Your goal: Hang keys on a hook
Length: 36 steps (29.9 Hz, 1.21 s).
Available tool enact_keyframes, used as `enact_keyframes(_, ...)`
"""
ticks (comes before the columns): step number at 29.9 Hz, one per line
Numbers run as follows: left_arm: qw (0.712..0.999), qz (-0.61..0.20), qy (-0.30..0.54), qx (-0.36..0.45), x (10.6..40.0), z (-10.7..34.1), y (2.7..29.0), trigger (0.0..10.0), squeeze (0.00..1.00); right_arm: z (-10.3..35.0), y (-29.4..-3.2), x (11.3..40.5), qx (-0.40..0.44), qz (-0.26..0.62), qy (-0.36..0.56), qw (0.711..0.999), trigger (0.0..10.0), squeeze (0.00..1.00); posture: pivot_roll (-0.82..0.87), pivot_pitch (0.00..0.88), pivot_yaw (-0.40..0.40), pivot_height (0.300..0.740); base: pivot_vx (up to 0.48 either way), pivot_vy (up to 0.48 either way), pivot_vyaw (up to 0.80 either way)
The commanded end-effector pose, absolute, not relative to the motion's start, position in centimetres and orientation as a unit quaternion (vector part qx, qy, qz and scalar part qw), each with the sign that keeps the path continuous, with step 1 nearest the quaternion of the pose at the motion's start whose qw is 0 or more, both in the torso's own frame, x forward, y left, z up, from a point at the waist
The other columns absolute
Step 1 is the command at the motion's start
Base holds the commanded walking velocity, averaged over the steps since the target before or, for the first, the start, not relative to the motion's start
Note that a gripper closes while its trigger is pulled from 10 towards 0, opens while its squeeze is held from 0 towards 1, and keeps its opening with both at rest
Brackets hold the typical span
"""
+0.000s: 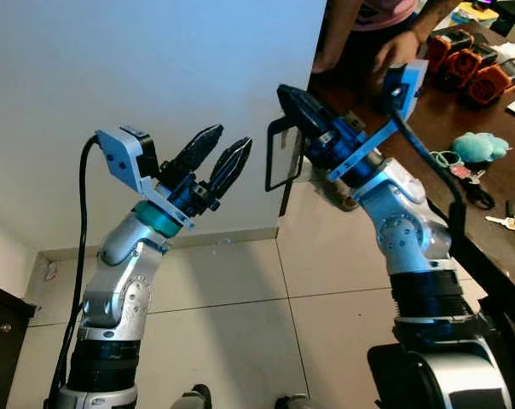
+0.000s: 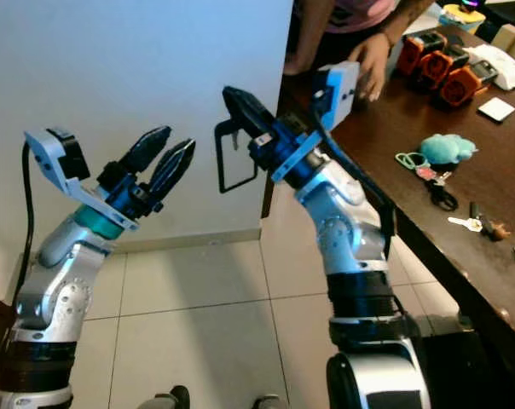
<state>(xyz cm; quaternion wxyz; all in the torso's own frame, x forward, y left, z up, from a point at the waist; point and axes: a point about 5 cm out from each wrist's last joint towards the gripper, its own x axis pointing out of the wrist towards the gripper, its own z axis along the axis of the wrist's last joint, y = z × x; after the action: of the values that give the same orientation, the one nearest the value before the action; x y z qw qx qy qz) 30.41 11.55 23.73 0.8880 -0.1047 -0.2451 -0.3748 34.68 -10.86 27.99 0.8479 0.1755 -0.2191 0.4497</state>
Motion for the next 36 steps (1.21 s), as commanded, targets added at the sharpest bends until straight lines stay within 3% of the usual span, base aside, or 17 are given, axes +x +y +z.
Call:
enact_keyframes(1,0.879,-0.397,-0.245,-0.102,29.9,23.7,11.1,10.0,0.00,29.1,-11.4,34.4,0.181,0.457,-0.240,0.837,0.0,0.00,-0.01,0.049,0.044,0.740,0.000,0.000,0.00)
enact_keyframes(7,0.876,-0.403,-0.247,-0.096,29.8,23.9,11.0,10.0,0.00,29.9,-12.1,34.5,0.201,0.453,-0.250,0.831,0.0,0.00,-0.01,0.046,0.041,0.740,0.000,0.000,0.00)
enact_keyframes(10,0.873,-0.409,-0.247,-0.092,29.5,24.0,10.6,10.0,0.00,30.7,-11.8,33.1,0.226,0.533,-0.252,0.776,0.0,0.00,-0.01,0.046,0.036,0.740,0.000,0.000,0.00)
enact_keyframes(12,0.873,-0.409,-0.247,-0.092,29.5,24.0,10.6,10.0,0.00,30.7,-11.8,33.1,0.226,0.533,-0.252,0.776,0.0,0.00,-0.01,0.046,0.036,0.740,0.000,0.000,0.00)
enact_keyframes(16,0.876,-0.403,-0.251,-0.086,29.4,24.1,10.2,10.0,0.00,30.8,-12.2,32.2,0.226,0.600,-0.233,0.731,0.0,0.00,-0.01,0.053,0.022,0.740,0.000,0.000,0.00)
enact_keyframes(18,0.879,-0.395,-0.256,-0.078,29.5,24.2,10.2,10.0,0.00,31.1,-12.6,32.2,0.222,0.609,-0.232,0.725,0.0,0.00,-0.01,0.054,0.018,0.740,0.000,0.000,0.00)
enact_keyframes(33,0.887,-0.371,-0.270,-0.048,29.3,24.7,10.2,10.0,0.00,32.4,-12.4,31.8,0.213,0.633,-0.223,0.710,0.0,0.00,-0.02,0.068,-0.014,0.740,0.000,0.000,0.00)
enact_keyframes(35,0.886,-0.372,-0.271,-0.048,29.2,24.8,10.2,10.0,0.00,32.3,-12.4,32.0,0.202,0.629,-0.217,0.718,0.0,0.00,-0.02,0.068,-0.015,0.740,0.000,0.000,0.00)
enact_keyframes(36,0.881,-0.385,-0.270,-0.047,28.9,24.8,10.2,10.0,0.00,32.1,-12.4,32.6,0.187,0.613,-0.205,0.740,0.0,0.00,-0.01,0.071,-0.017,0.740,0.000,0.000,0.00)
